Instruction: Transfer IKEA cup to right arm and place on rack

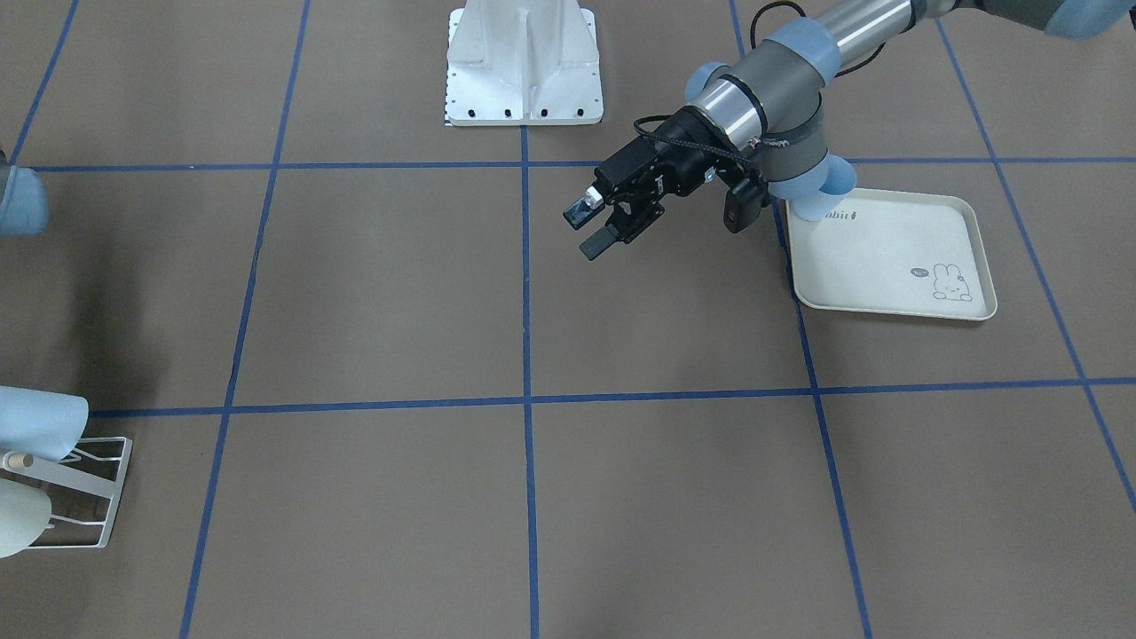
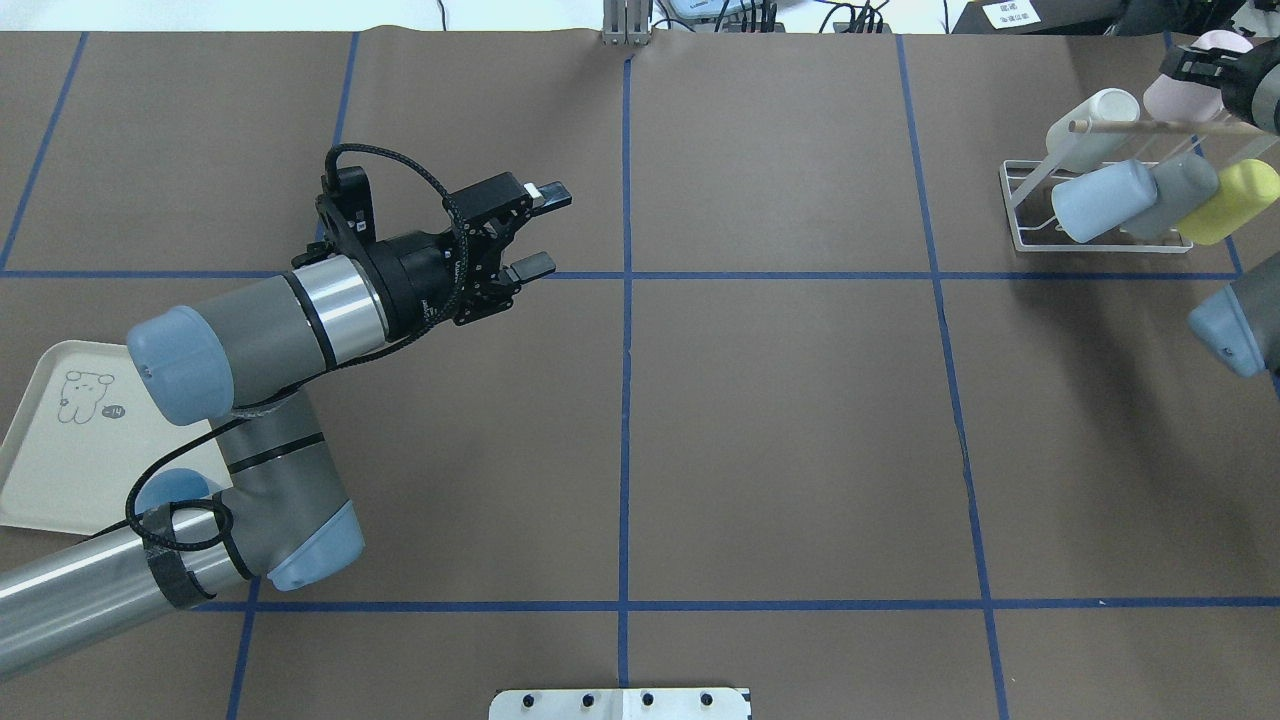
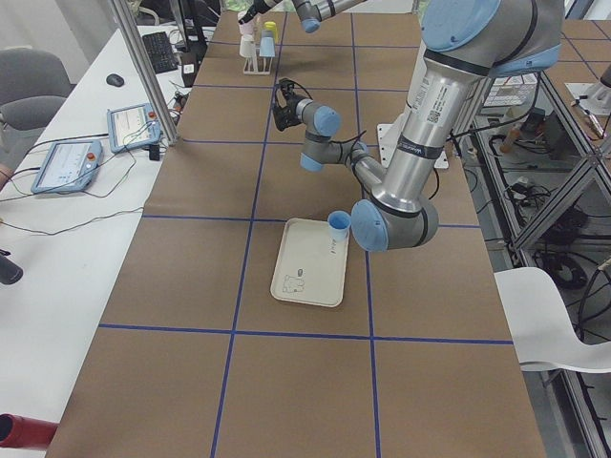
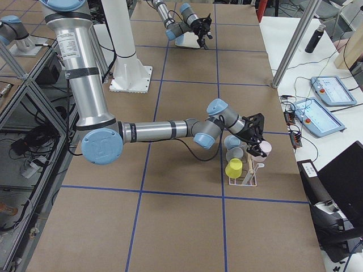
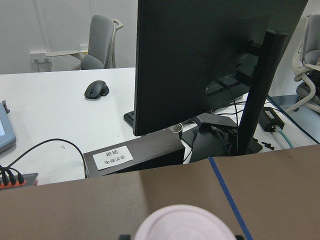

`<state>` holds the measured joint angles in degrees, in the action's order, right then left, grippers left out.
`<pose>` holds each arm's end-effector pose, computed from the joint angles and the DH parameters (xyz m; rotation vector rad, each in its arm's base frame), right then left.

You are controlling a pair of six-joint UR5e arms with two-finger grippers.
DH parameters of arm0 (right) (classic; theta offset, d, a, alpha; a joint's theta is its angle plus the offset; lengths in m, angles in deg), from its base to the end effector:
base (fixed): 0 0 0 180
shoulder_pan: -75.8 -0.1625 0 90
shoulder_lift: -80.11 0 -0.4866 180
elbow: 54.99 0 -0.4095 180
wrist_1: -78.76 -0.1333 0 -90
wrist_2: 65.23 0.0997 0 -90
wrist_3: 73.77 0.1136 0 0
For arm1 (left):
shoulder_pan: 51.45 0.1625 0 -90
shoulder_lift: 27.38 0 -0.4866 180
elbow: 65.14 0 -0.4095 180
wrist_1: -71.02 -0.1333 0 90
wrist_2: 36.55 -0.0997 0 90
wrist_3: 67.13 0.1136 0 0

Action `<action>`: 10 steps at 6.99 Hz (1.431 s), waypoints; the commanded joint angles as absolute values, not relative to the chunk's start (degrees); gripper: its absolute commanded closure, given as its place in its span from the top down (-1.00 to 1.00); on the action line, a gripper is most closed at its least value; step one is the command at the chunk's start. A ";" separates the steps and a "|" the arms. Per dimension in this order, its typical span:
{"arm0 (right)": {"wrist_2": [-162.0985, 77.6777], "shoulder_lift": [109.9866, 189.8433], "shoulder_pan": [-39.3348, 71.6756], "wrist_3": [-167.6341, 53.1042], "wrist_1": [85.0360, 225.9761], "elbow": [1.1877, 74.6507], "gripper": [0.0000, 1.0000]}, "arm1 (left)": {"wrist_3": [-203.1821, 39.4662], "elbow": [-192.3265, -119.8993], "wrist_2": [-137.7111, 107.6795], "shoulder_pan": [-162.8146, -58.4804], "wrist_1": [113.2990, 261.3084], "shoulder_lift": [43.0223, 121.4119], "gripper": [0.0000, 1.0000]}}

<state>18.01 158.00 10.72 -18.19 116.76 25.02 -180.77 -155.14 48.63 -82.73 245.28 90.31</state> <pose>-0.1456 -0.6614 0.6085 0.8015 -0.5336 0.5495 0.4869 -0.4629 0.2683 0.1919 2.0119 -0.7044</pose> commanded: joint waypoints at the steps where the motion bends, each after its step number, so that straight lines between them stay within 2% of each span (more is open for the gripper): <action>1: 15.12 158.07 12.34 -17.96 116.64 24.82 0.99 | -180.68 -155.14 48.62 -82.92 245.31 90.31 1.00; 3: 14.66 157.89 13.22 -17.96 116.64 24.90 0.99 | -178.16 -154.45 48.88 -84.49 244.96 87.52 1.00; 6: 16.23 156.92 13.22 -18.66 117.51 28.32 0.99 | -159.54 -156.45 50.10 -88.95 240.24 76.46 1.00; 8: 18.78 157.10 13.22 -18.48 117.78 30.43 0.99 | -145.08 -162.49 59.91 -96.60 232.17 66.46 1.00; 10: 18.79 157.98 13.57 -17.78 117.43 30.79 0.99 | -134.16 -174.15 66.53 -101.45 210.46 62.73 1.00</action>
<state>18.62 157.57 13.33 -18.14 117.60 30.52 -141.17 -167.09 63.18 -98.89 223.57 65.39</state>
